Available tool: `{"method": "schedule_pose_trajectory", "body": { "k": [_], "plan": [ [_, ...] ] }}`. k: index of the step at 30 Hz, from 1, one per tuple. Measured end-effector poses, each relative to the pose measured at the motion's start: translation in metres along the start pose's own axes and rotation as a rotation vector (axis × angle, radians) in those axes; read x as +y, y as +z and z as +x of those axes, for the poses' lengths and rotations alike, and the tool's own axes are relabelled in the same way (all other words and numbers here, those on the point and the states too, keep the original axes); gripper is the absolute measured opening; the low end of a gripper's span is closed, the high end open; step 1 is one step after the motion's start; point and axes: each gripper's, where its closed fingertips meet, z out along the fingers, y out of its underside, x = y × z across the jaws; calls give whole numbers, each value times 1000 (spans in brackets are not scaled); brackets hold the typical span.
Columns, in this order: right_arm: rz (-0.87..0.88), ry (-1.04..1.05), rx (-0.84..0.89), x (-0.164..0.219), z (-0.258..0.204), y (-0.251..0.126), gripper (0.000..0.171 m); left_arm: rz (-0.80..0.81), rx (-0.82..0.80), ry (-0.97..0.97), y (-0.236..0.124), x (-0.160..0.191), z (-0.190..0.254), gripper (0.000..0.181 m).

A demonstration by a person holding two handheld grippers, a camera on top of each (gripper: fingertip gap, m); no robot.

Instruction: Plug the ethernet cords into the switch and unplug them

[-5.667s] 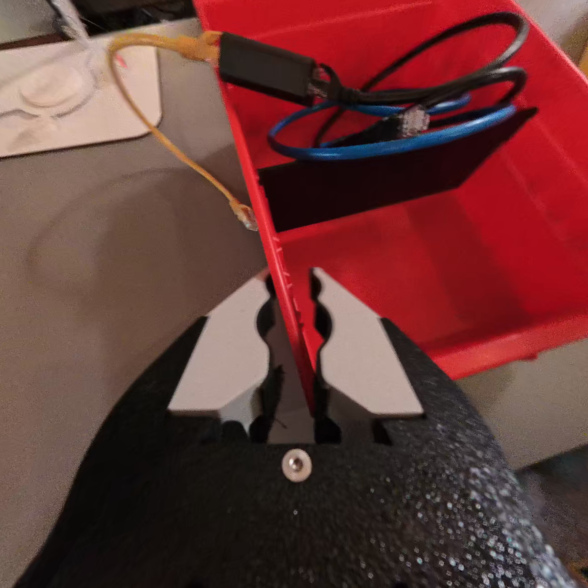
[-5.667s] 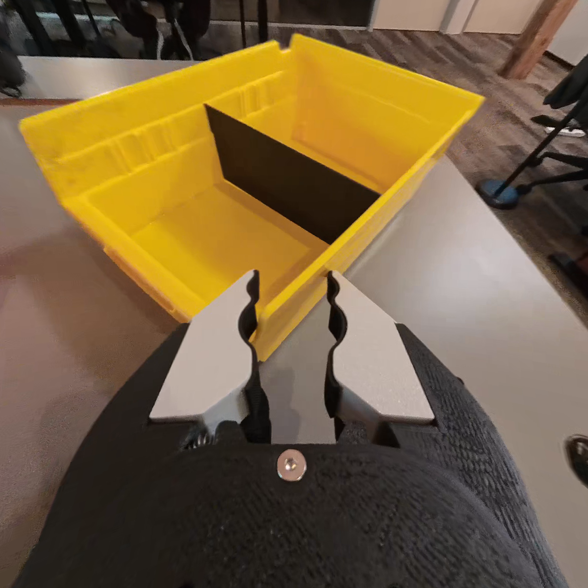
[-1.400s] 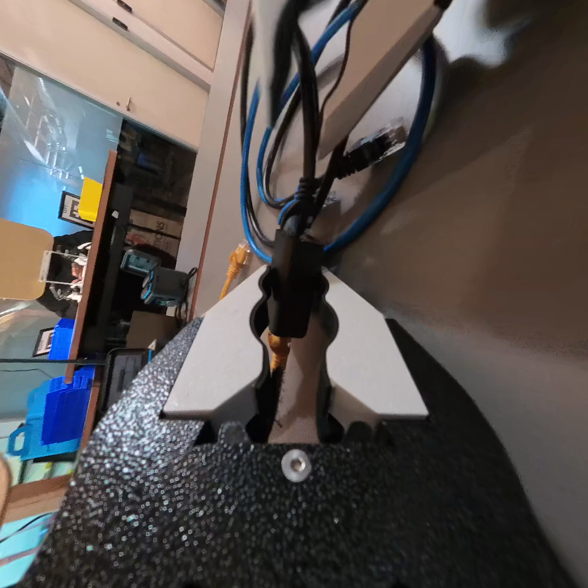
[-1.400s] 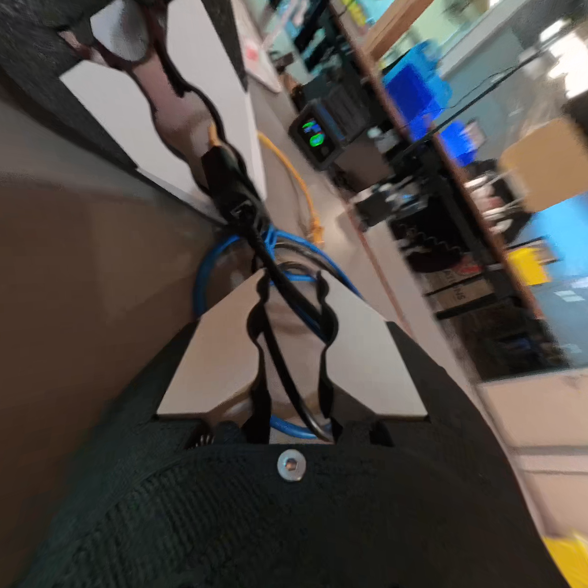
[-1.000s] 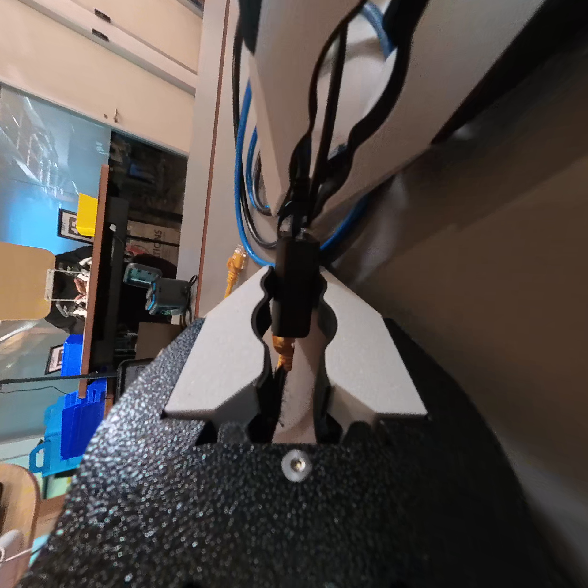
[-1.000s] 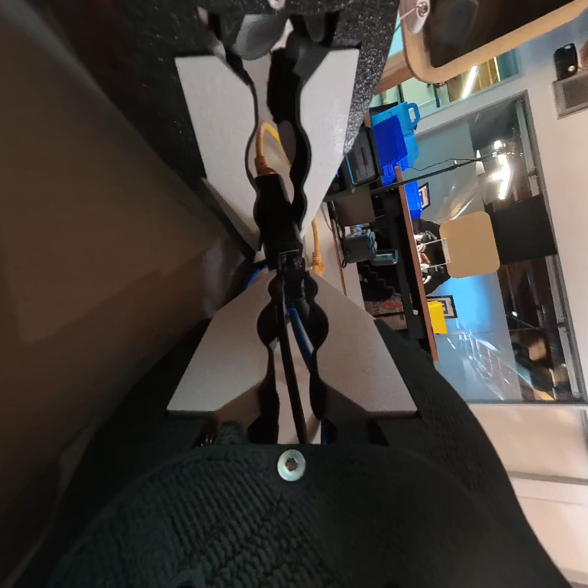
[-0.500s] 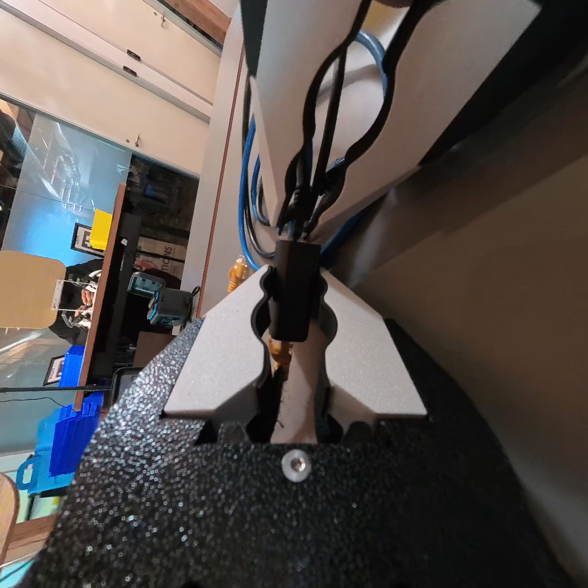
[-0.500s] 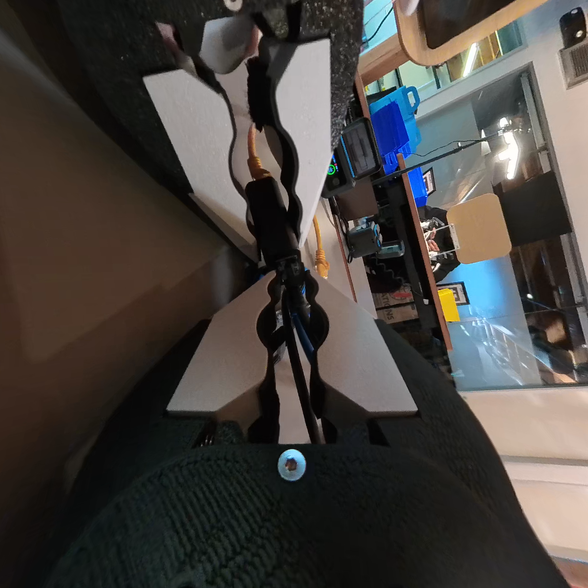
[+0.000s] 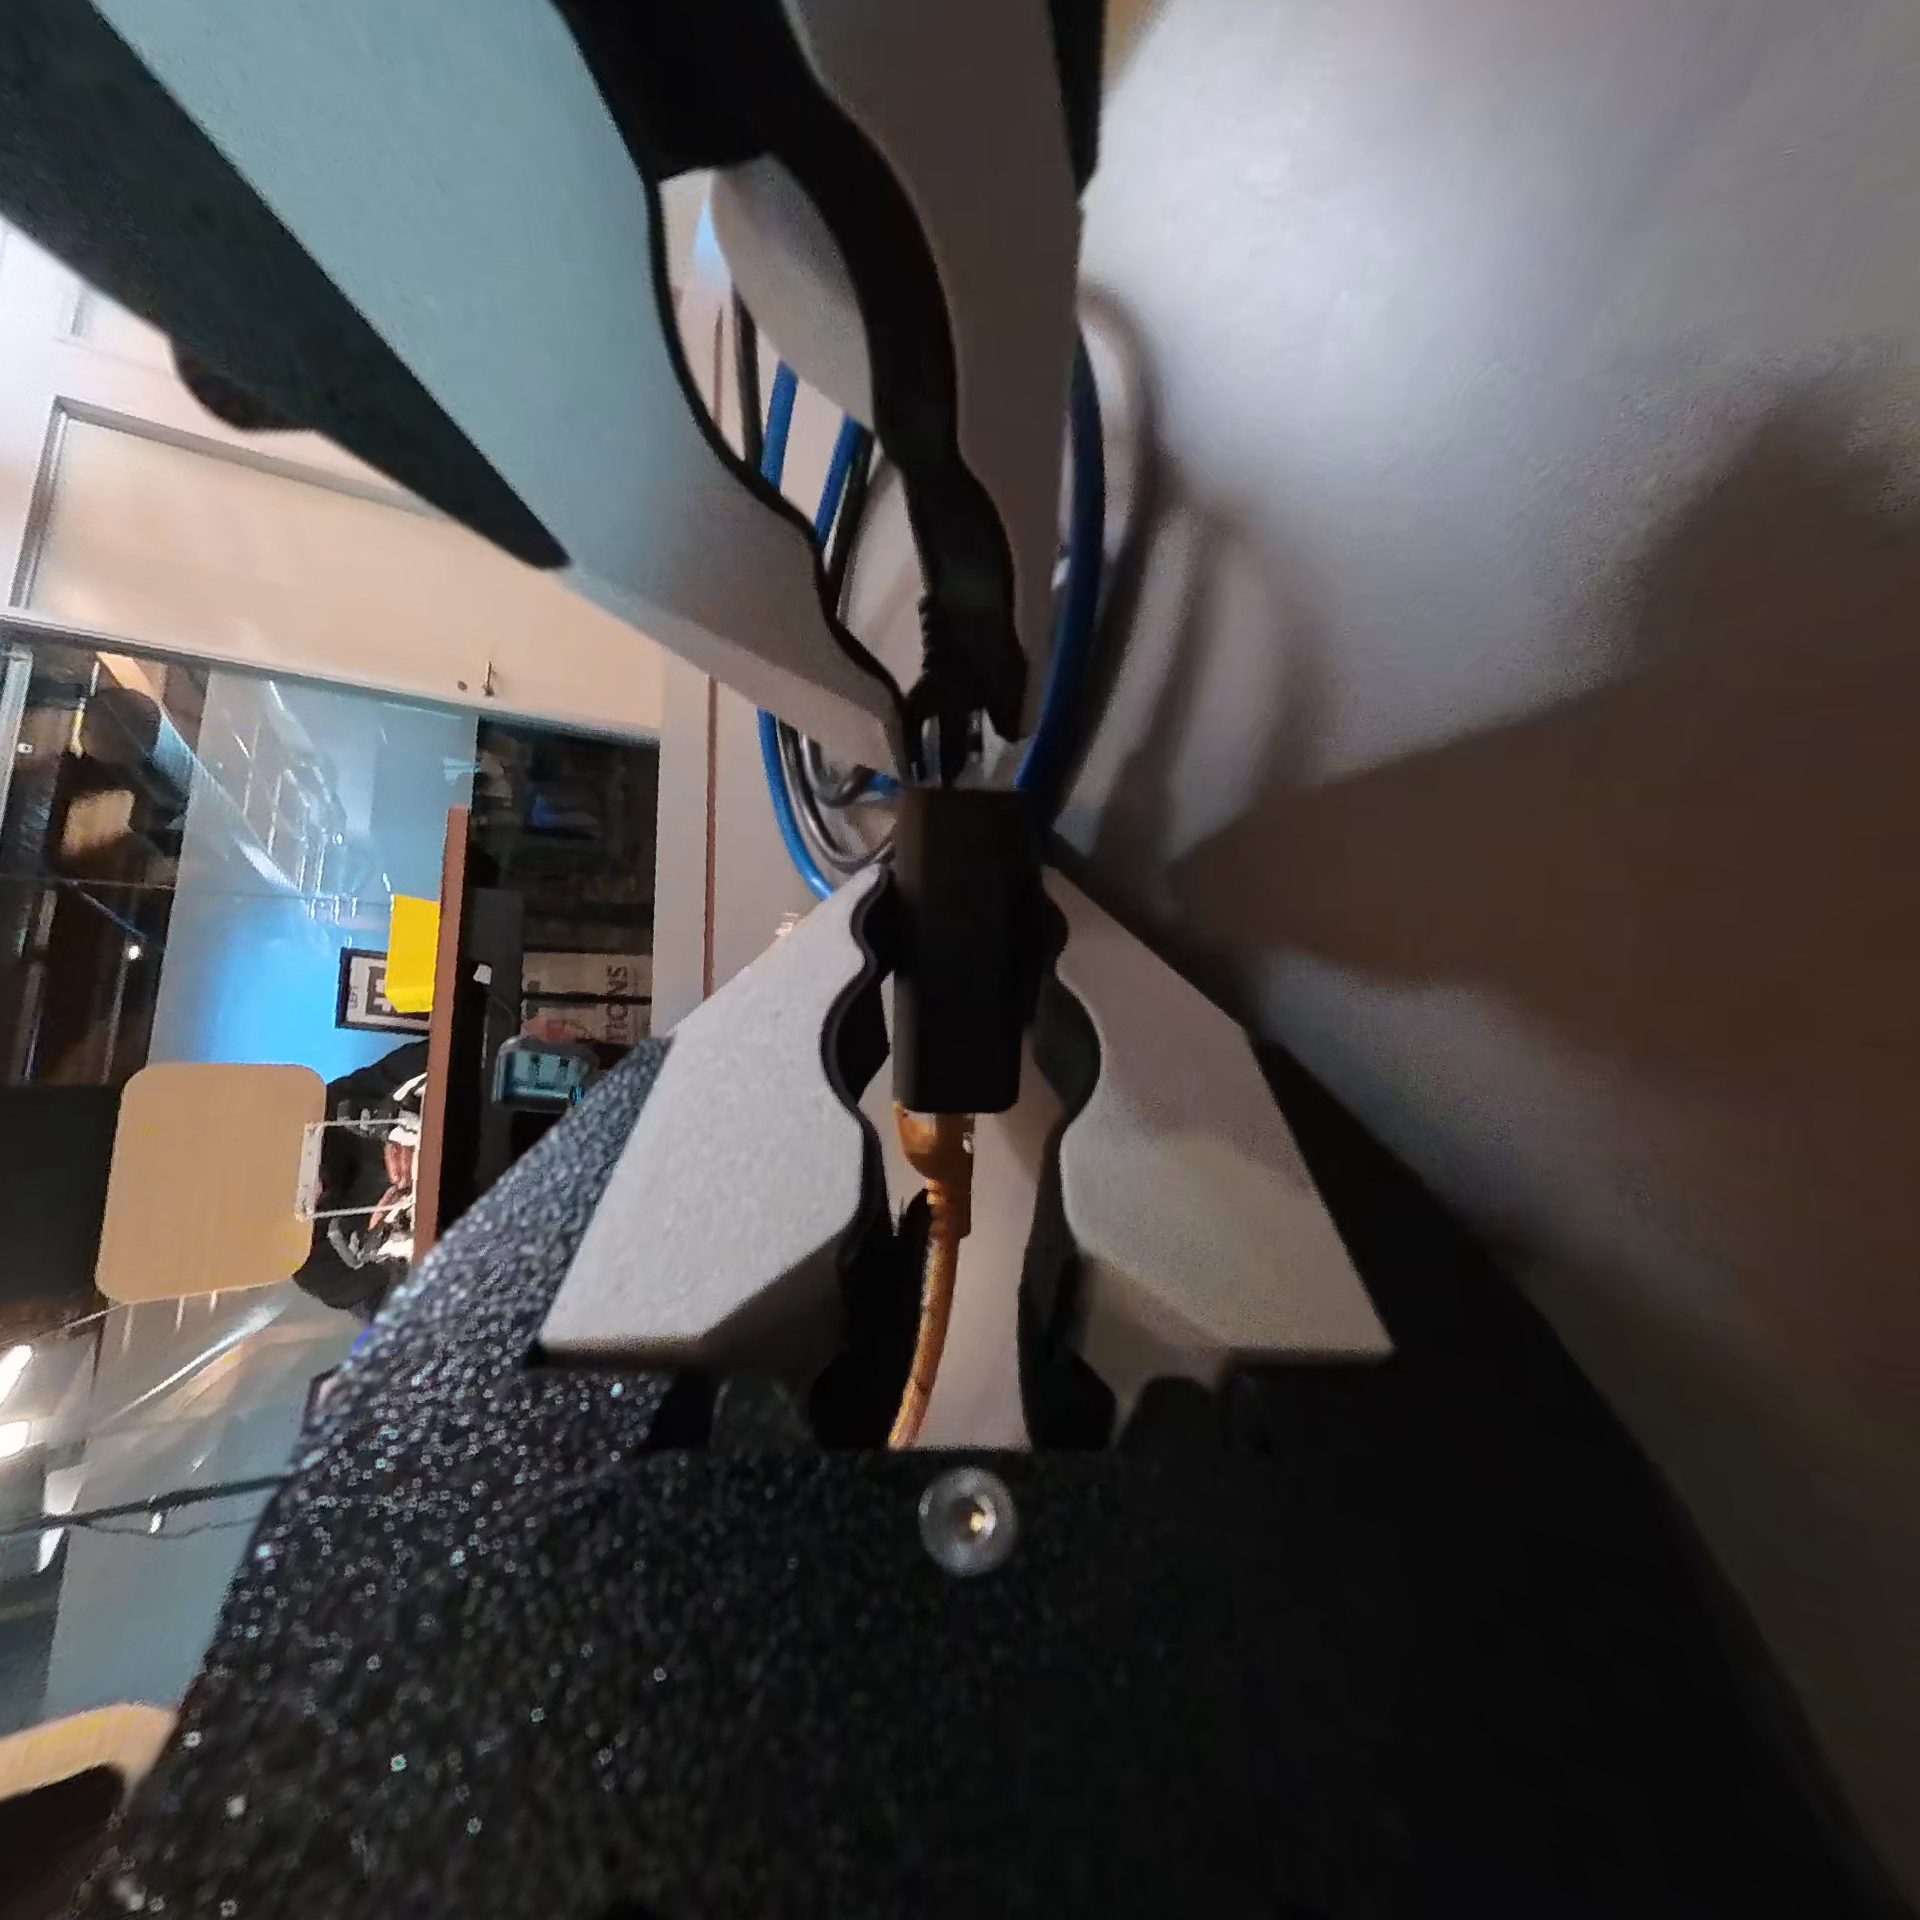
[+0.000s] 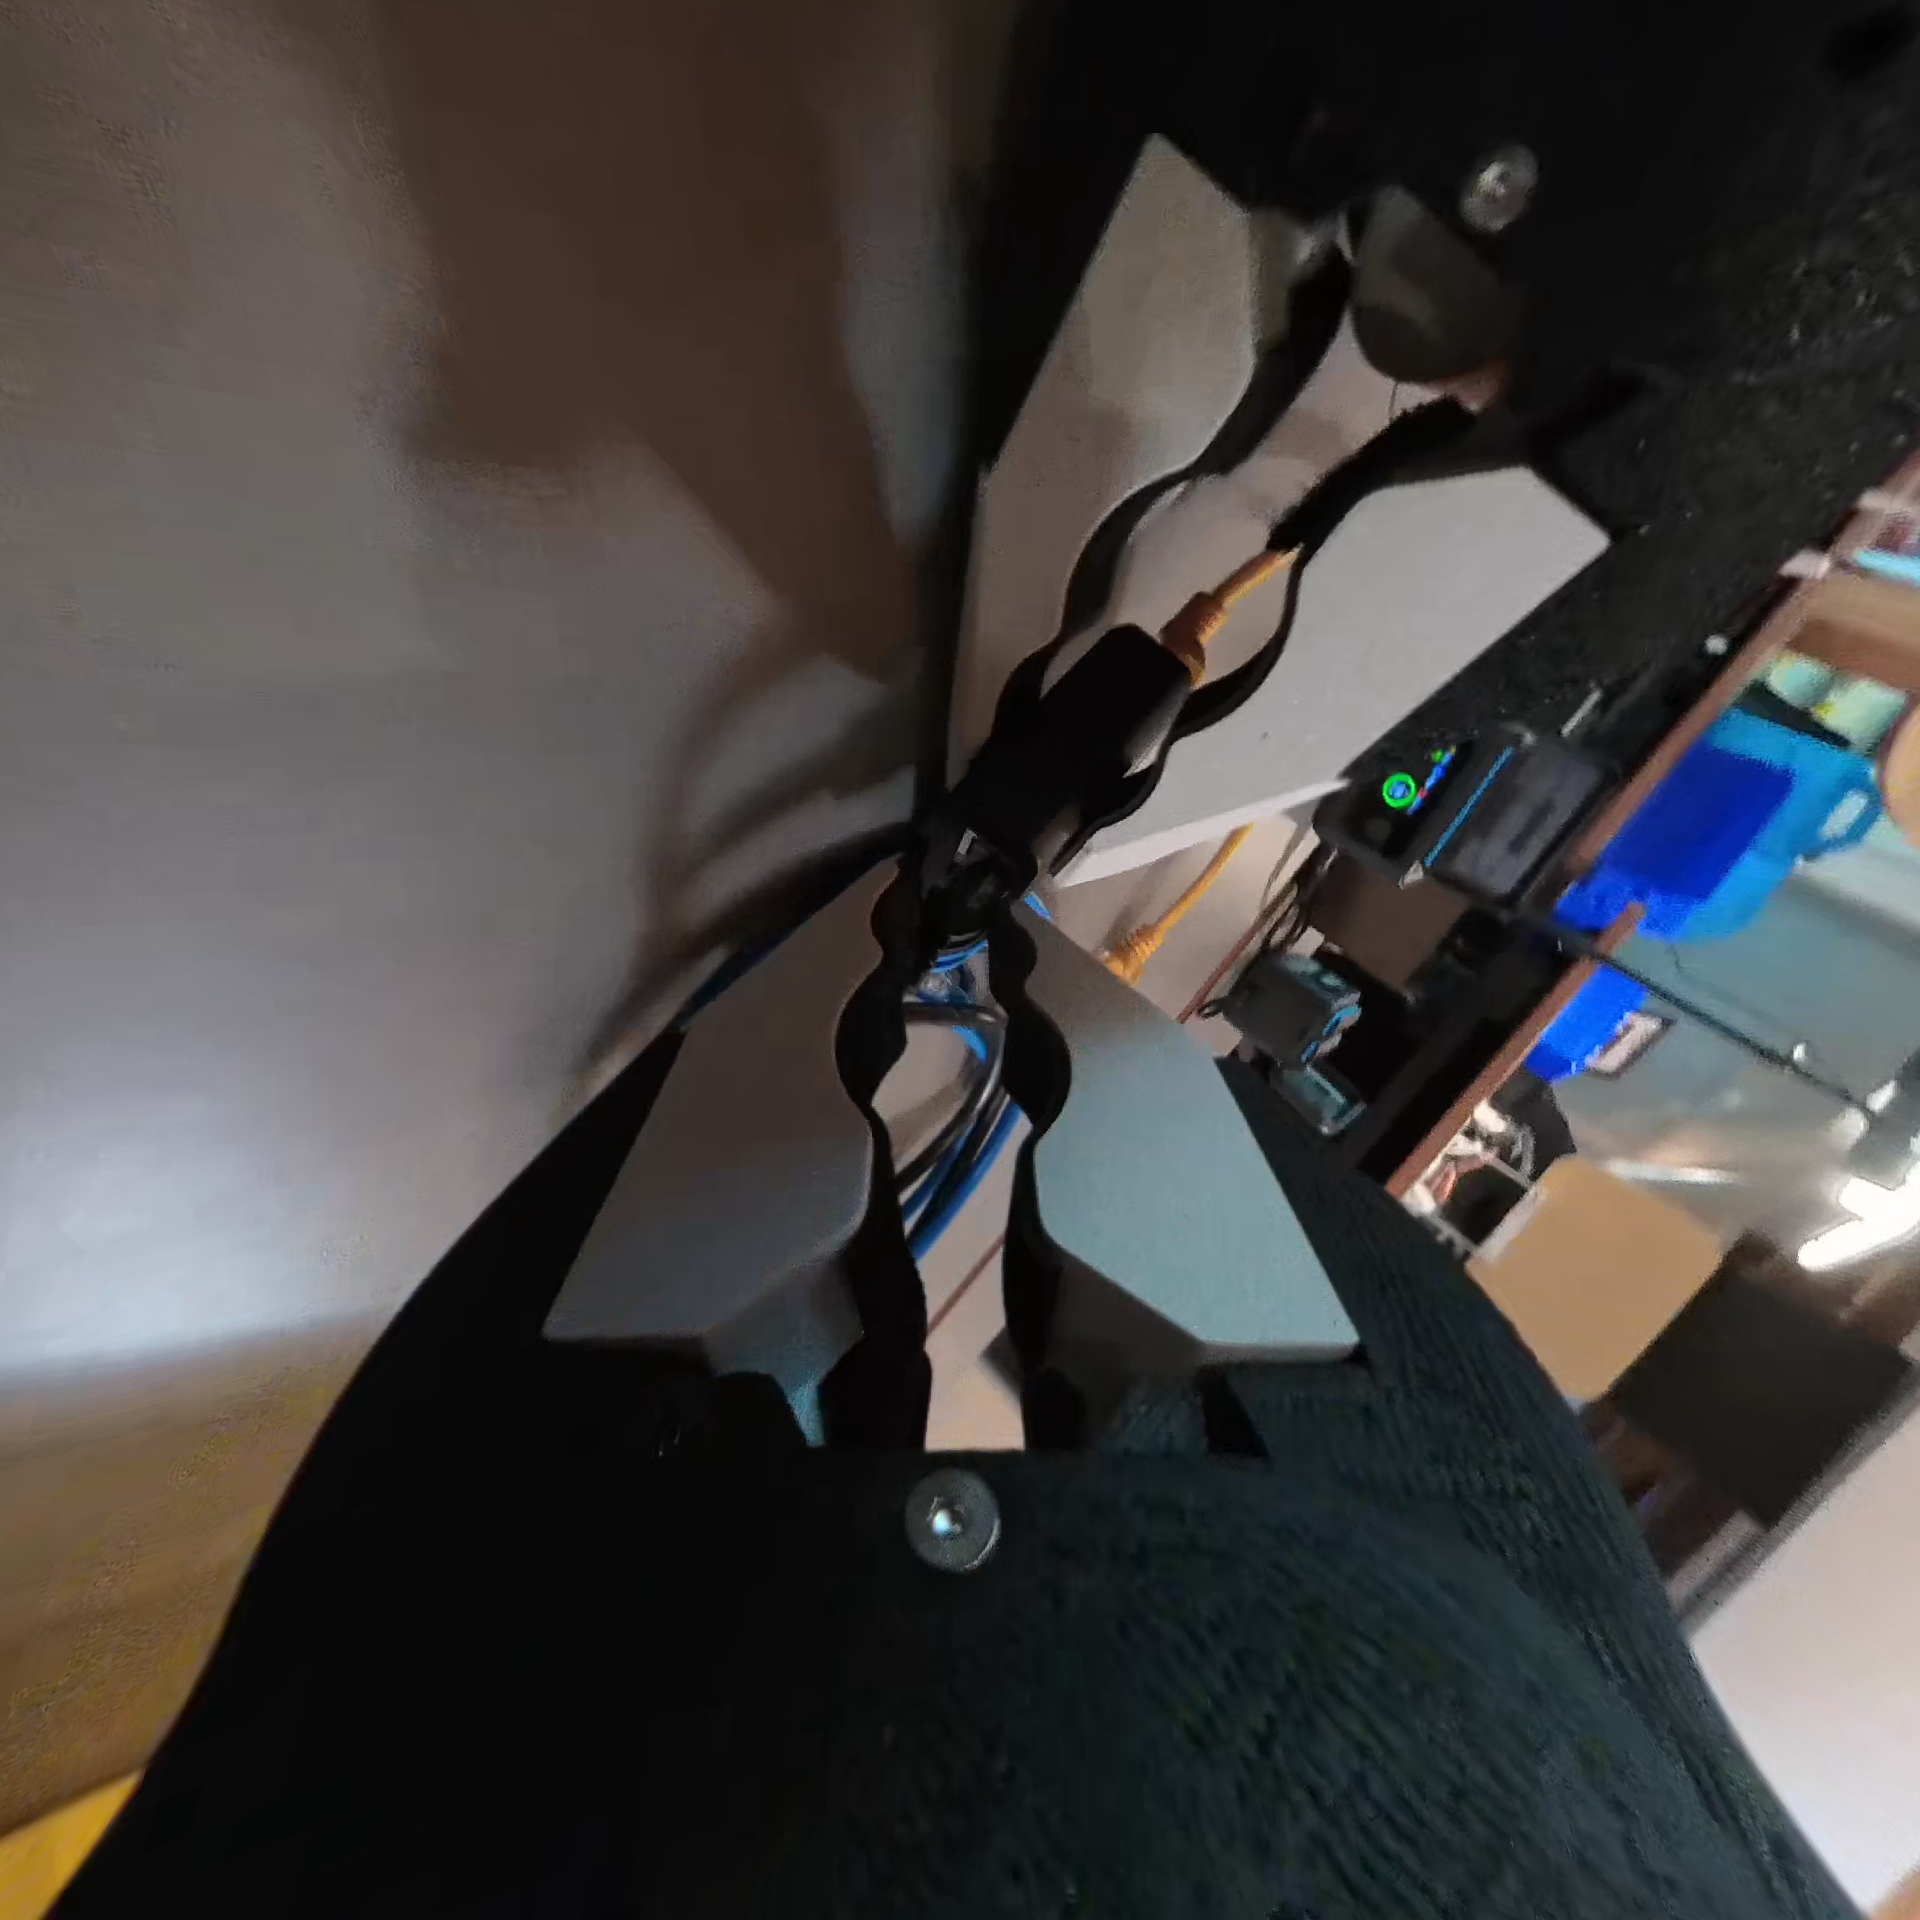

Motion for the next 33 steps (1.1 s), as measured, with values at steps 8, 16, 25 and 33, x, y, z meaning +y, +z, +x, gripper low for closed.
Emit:
{"method": "schedule_pose_trajectory", "body": {
  "k": [8, 16, 25, 33],
  "plan": [
    [157, 172, -99, -2, -3, -32, 11, 143, 28, -129, -9, -30, -2, 23],
    [417, 633, -149, -10, 12, -72, 10, 427, 169, -469, -36, -75, -22, 22],
    [485, 556, -338, -35, -17, -101, 11, 594, 478, -515, -59, -110, 6, 22],
    [693, 768, -370, -43, -7, -132, 10, 736, 574, -629, -81, -133, -5, 22]
  ]
}}
